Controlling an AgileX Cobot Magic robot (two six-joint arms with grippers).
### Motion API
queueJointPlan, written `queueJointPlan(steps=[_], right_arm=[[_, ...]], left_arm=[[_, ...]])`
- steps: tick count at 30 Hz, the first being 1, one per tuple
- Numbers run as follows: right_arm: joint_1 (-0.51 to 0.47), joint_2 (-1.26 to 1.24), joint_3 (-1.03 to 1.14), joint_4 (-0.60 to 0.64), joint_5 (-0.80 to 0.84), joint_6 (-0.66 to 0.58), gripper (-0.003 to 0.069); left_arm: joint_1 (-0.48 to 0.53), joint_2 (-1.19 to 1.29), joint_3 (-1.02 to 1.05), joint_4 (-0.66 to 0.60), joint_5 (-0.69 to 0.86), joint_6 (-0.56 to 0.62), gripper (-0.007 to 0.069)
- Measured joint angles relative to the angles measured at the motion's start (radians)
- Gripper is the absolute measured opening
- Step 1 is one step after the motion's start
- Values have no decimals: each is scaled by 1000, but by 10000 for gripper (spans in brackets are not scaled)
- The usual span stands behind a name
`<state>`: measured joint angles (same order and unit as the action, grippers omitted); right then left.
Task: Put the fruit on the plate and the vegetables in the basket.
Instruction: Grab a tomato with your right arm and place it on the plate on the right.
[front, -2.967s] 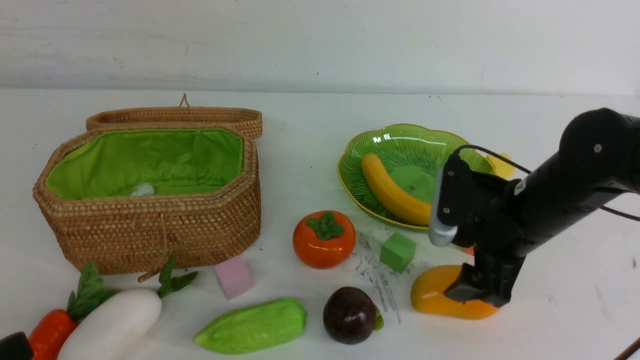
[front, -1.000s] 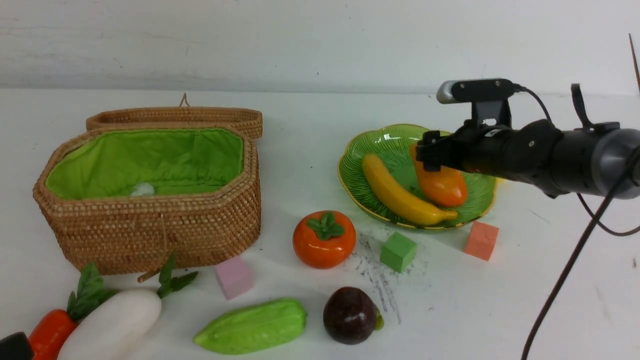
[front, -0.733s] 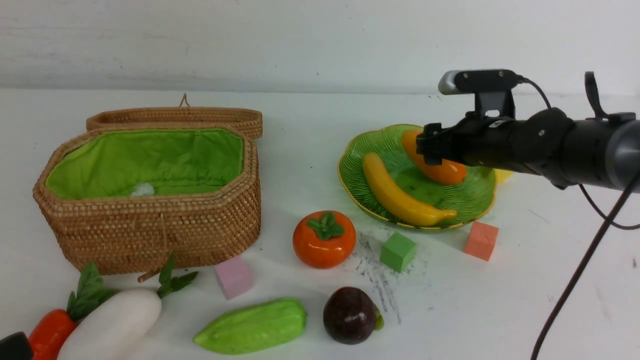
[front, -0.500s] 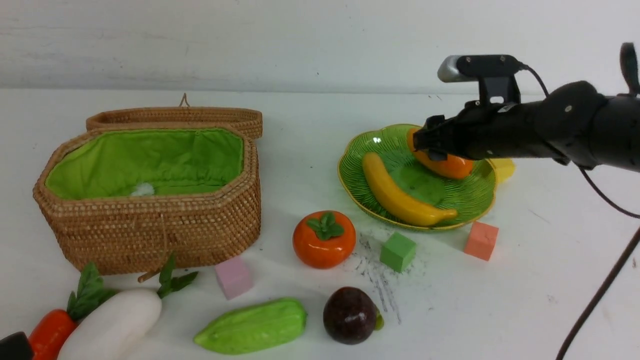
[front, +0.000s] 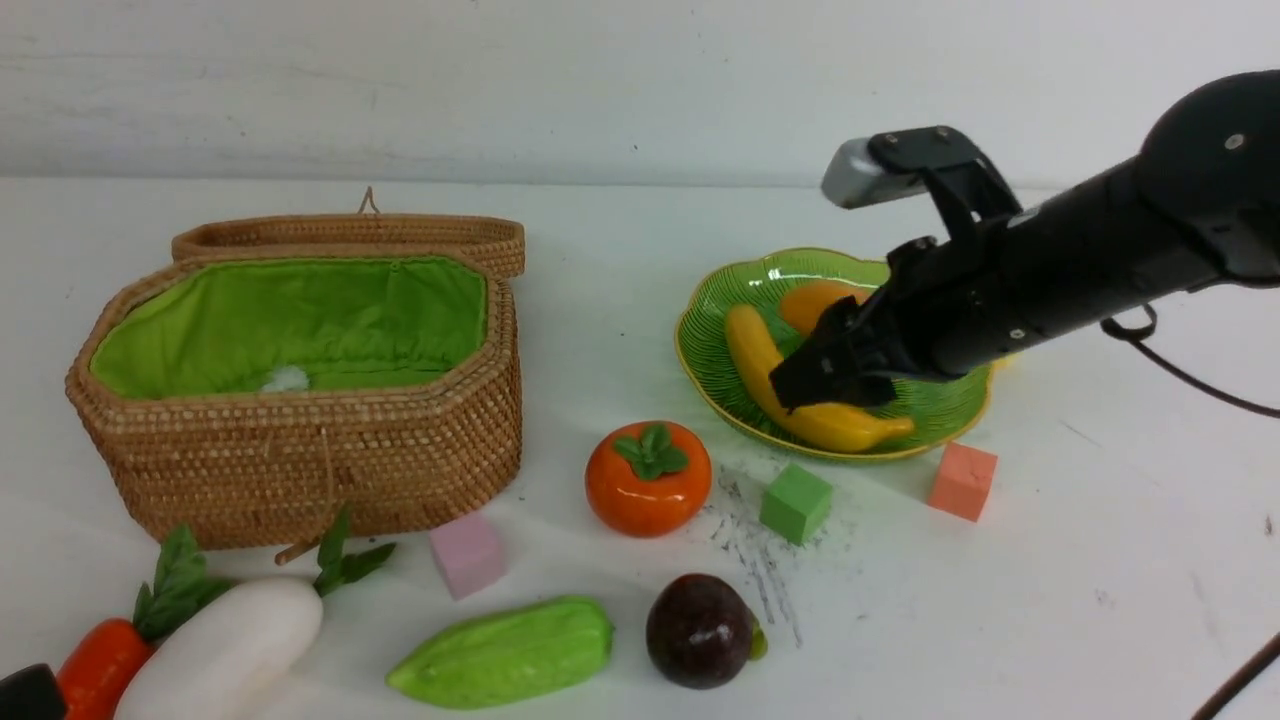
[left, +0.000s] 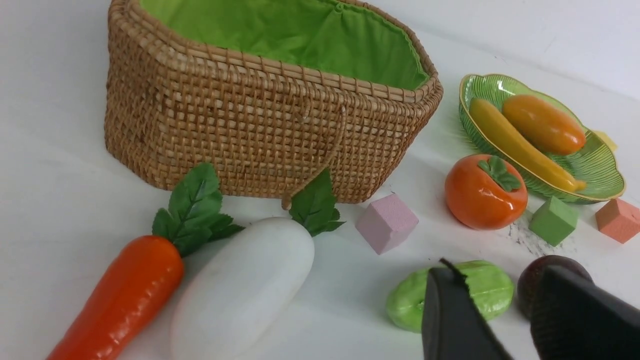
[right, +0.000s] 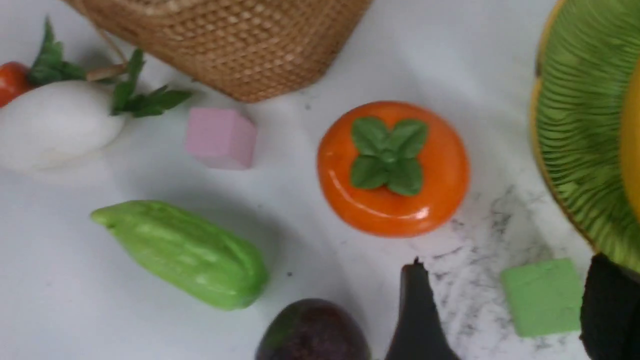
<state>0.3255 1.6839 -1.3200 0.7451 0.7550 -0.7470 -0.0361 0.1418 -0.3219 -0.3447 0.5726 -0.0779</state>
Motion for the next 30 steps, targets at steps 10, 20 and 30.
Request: queueJointPlan(steps=[10, 20, 30], right_arm=[[222, 41, 0, -51, -80, -5, 496], [266, 138, -48, -330, -218, 210, 678], [266, 336, -194, -588, -211, 645, 674]], left_arm=[[0, 0, 0, 0, 0, 0, 239], [0, 0, 0, 0, 0, 0, 239], [0, 0, 0, 0, 0, 0, 239]])
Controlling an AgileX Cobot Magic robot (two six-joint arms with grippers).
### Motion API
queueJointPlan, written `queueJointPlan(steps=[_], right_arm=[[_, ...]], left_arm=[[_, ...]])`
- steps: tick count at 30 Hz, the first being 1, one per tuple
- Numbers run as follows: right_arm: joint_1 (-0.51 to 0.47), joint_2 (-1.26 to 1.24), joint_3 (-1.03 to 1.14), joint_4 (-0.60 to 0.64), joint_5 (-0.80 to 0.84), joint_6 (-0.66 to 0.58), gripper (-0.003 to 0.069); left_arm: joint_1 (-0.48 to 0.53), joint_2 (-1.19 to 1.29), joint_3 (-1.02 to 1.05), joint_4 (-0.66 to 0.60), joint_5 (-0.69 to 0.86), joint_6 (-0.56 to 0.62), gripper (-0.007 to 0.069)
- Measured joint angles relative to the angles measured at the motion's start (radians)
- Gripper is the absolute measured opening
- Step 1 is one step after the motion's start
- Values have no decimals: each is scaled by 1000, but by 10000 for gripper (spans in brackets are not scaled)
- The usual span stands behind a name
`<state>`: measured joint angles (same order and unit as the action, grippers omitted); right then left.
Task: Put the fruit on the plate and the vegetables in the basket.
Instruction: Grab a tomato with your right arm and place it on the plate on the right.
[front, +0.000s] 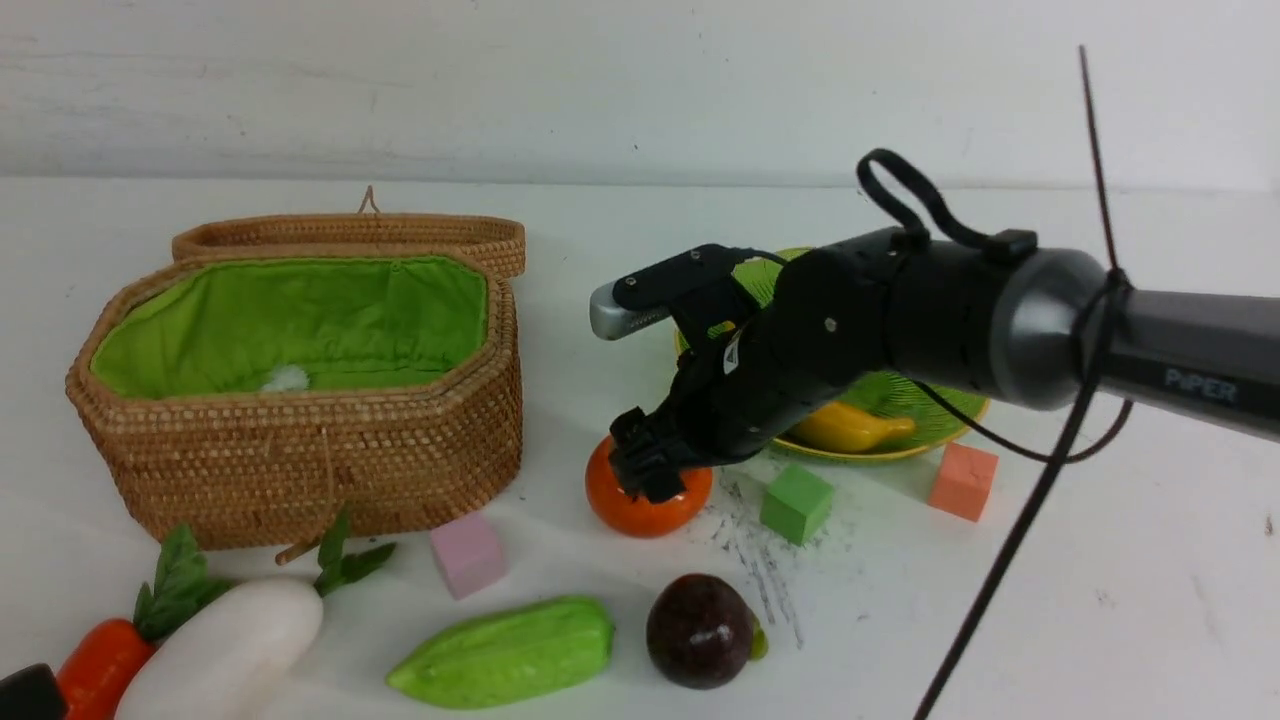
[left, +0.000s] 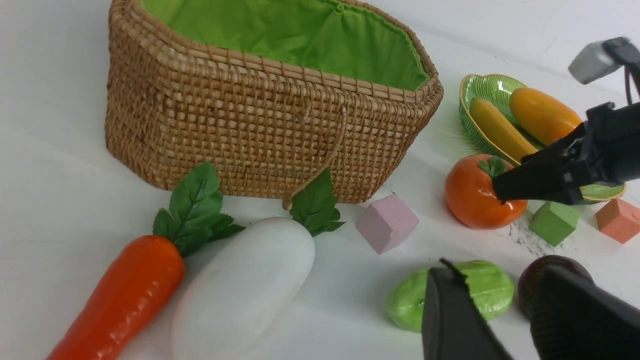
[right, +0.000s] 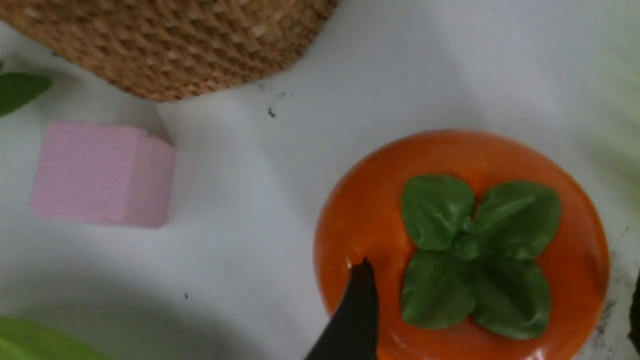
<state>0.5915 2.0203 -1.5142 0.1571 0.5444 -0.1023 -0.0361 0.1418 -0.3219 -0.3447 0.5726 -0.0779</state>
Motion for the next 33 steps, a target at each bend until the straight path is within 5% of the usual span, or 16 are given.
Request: queueJointPlan(steps=[7, 15, 19, 21, 23, 33], right_arm=[[0, 28, -33, 4, 0, 33, 659], [0, 26, -41, 8, 66, -12, 555], [-2, 24, -43, 1, 133, -71, 393], [-1, 42, -34, 3, 192, -85, 157], [0, 61, -25, 6, 236, -91, 20], [0, 59, -23, 5, 270, -97, -18]], left_arm=[[0, 0, 0, 0, 0, 0, 239], [0, 0, 0, 0, 0, 0, 239], [0, 0, 0, 0, 0, 0, 239], [0, 0, 0, 0, 0, 0, 239], [0, 0, 0, 0, 0, 0, 239], [0, 0, 0, 0, 0, 0, 239]])
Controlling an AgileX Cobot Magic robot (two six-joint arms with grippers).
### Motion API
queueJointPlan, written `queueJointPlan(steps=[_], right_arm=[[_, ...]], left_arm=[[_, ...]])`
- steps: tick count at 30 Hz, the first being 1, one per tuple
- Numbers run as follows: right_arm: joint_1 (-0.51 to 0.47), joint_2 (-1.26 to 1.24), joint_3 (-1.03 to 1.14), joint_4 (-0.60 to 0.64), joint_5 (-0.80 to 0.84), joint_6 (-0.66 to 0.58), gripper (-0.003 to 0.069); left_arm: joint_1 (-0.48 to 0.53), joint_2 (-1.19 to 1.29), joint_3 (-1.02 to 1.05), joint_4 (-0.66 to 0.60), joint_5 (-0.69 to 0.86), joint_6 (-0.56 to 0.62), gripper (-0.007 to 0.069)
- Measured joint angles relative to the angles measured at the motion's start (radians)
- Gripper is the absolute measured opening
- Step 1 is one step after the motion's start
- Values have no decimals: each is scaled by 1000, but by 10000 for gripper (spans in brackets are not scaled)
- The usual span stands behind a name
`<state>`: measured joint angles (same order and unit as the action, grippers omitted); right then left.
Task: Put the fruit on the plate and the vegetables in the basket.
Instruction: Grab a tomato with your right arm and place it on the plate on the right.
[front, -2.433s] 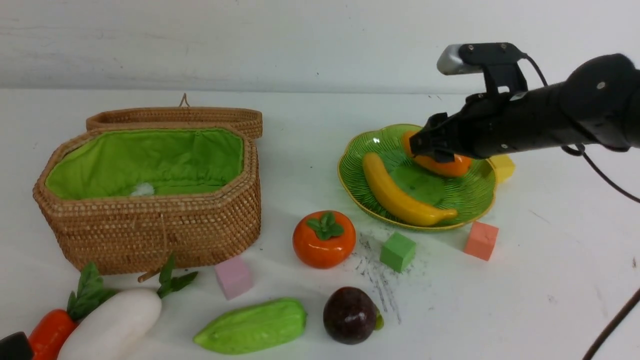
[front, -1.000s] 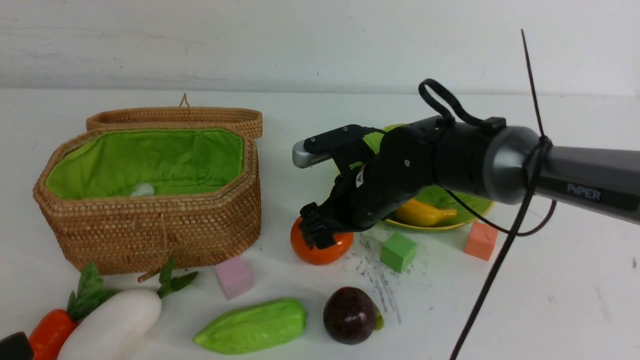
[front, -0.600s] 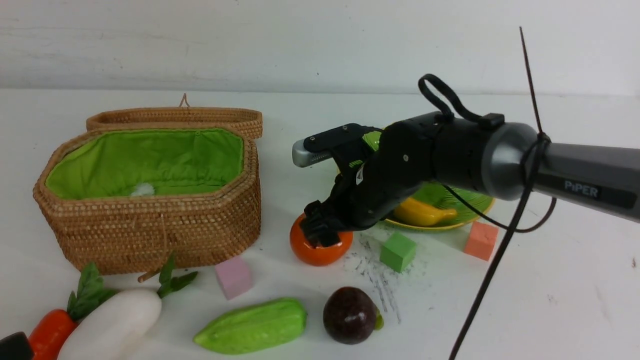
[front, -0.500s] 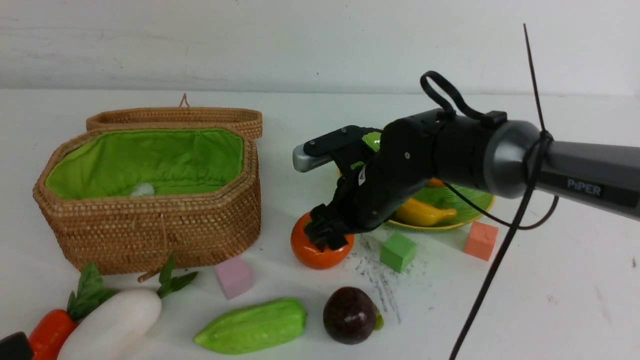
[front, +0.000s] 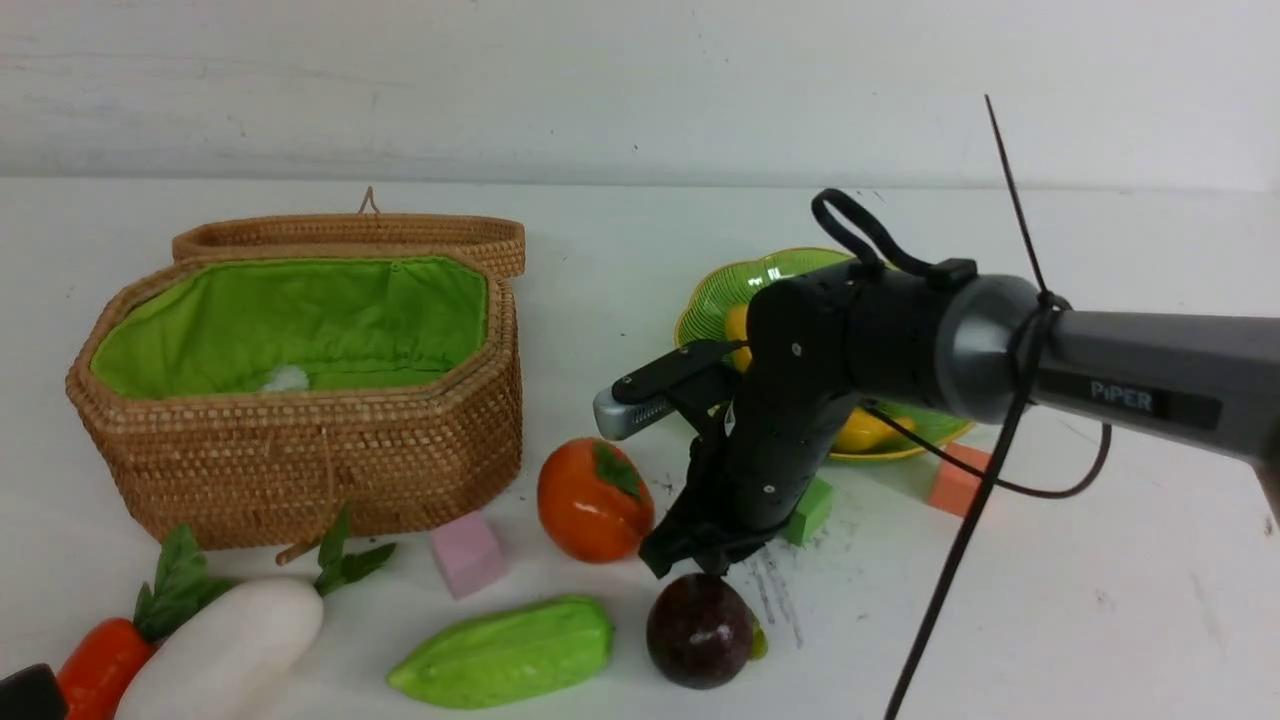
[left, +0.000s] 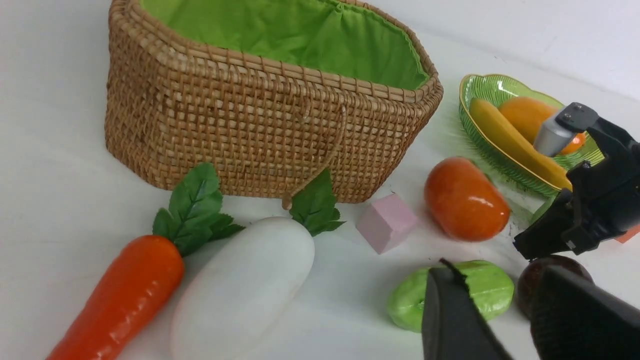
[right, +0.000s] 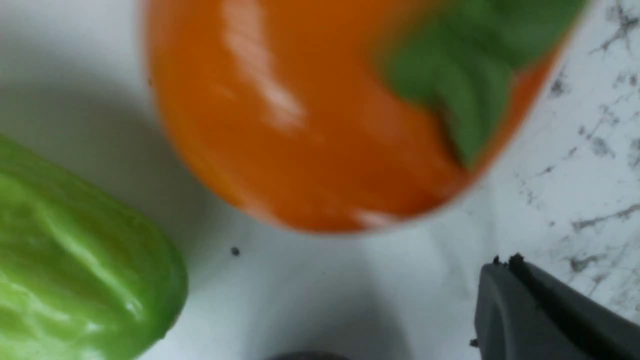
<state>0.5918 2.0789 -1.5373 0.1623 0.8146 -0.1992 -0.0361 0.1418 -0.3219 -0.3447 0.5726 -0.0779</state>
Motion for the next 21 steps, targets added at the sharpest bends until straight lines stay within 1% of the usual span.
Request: queueJointPlan(steps=[4, 7, 10, 12, 13, 14, 17, 19, 21], right_arm=[[0, -32, 0, 1, -5, 3, -15], [0, -65, 0, 13, -25, 31, 8], [8, -94, 0, 54, -33, 34, 73], [14, -105, 0, 86, -33, 30, 134], [20, -108, 0, 122, -33, 30, 202], [21, -110, -1, 147, -32, 33, 246], [20, -110, -3, 227, -37, 56, 430], [18, -110, -3, 279, -63, 76, 567], [15, -110, -3, 317, -97, 89, 642]], left_arm=[[0, 0, 0, 0, 0, 0, 239], [0, 0, 0, 0, 0, 0, 239], [0, 0, 0, 0, 0, 0, 239], [0, 0, 0, 0, 0, 0, 239], [0, 0, 0, 0, 0, 0, 239], [0, 0, 0, 0, 0, 0, 239], [0, 0, 0, 0, 0, 0, 239], [0, 0, 0, 0, 0, 0, 239], [0, 0, 0, 0, 0, 0, 239]])
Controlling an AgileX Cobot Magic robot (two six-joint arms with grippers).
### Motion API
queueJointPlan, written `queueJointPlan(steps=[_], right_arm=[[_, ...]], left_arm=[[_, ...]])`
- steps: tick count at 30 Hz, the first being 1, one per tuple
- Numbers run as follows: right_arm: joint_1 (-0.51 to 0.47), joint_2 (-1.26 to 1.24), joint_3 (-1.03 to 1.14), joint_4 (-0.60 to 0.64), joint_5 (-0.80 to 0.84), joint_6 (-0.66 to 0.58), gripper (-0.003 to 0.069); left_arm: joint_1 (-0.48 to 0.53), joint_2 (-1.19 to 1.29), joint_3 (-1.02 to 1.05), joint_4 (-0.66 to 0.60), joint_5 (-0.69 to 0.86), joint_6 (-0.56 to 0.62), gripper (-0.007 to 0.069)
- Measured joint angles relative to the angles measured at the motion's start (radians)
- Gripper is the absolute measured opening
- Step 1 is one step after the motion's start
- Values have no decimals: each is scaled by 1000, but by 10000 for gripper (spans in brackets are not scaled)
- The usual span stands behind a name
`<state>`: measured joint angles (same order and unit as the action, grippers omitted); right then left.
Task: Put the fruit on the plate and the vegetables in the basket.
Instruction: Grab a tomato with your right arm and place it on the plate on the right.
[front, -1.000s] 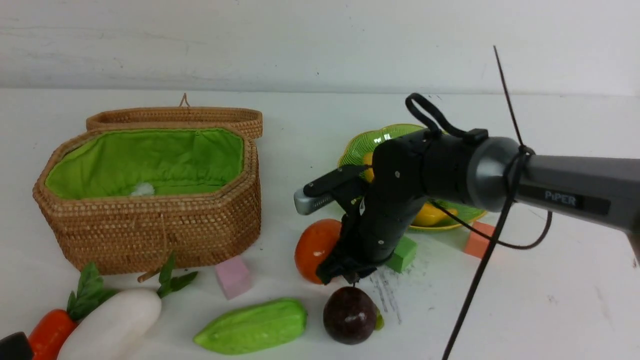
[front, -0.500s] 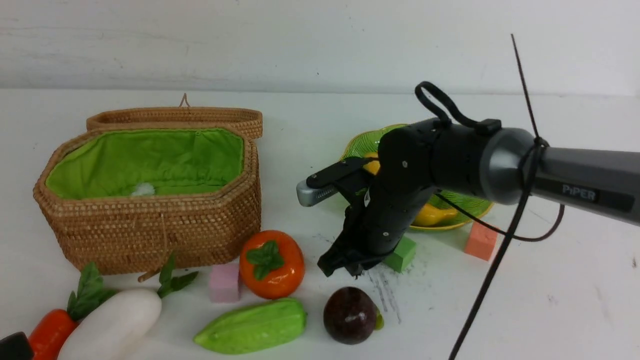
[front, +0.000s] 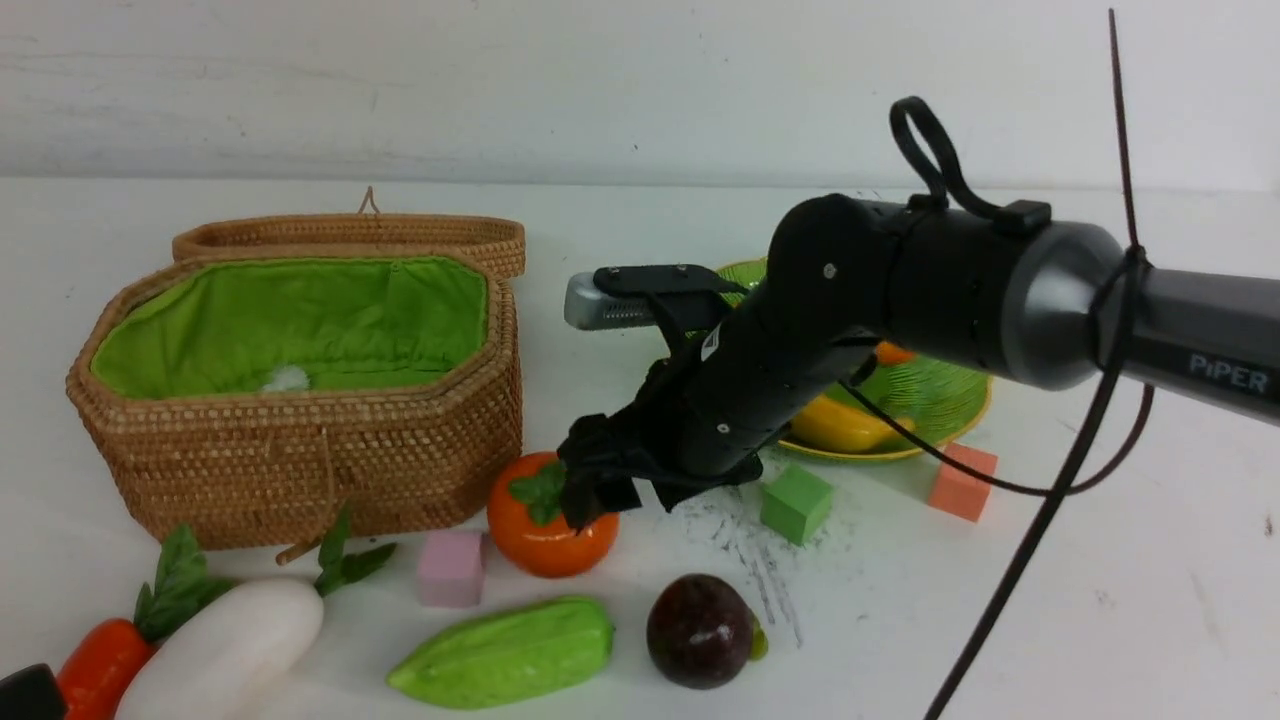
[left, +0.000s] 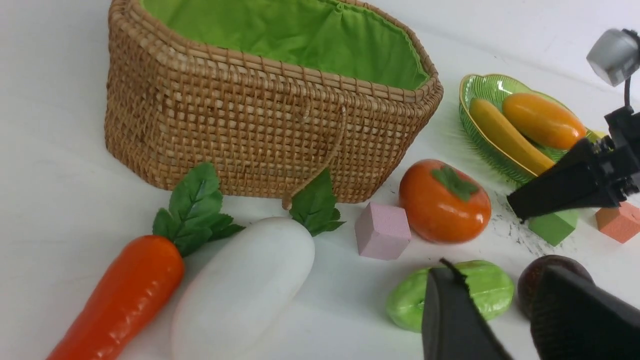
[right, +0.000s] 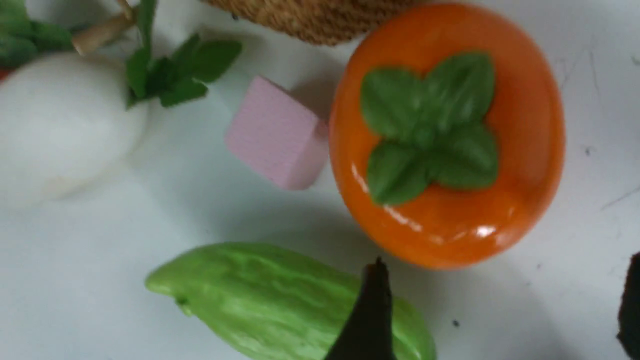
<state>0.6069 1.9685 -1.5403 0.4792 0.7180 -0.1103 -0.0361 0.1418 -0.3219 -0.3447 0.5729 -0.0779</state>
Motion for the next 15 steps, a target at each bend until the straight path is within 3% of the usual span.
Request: queueJointPlan(steps=[5, 15], right_arm=[[-15, 1, 0, 64, -69, 5, 666], [-15, 41, 0, 47, -97, 5, 648]], left_arm=[[0, 0, 0, 0, 0, 0, 239], [0, 0, 0, 0, 0, 0, 239]])
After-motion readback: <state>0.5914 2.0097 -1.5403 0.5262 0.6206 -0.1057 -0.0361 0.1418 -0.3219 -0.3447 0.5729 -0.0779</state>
